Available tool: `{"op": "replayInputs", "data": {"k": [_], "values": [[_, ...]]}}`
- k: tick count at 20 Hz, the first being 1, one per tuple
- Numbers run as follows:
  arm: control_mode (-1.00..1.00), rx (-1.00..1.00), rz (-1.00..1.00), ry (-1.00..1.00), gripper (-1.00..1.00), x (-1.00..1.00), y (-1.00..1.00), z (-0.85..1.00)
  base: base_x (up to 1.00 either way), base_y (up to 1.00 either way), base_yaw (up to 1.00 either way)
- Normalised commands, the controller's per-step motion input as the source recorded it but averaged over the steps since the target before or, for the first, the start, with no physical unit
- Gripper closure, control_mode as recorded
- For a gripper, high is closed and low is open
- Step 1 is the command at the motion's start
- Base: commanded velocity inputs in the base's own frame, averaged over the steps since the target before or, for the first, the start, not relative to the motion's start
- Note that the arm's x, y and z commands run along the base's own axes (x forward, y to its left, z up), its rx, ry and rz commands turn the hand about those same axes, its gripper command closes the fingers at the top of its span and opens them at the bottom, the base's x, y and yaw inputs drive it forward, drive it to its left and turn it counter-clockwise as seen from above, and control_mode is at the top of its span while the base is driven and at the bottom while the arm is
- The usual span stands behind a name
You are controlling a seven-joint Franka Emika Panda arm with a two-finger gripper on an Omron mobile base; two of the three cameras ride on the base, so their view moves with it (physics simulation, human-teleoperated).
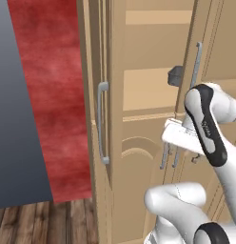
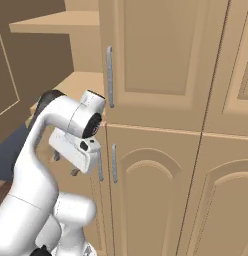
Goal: Retrieve the tupperware from the cabinet, then place the raw meat into the tupperware to avoid contamination.
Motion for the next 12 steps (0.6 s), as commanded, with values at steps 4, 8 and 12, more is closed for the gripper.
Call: {"op": "replayInputs", "data": {"k": [4,8,12], "values": [[-1.0,-0.4,0.29,-0.3,-1.0,0.0,-0.1,-0.15,0.0,0.0,0.0],[-1.0,-0.14,0.21,-0.49,-1.0,0.06,-0.24,-0.12,0.0,0.0,0.0],[-1.0,-0.07,0.17,-0.5,-1.0,0.1,-0.24,-0.13,0.0,0.0,0.0]]}}
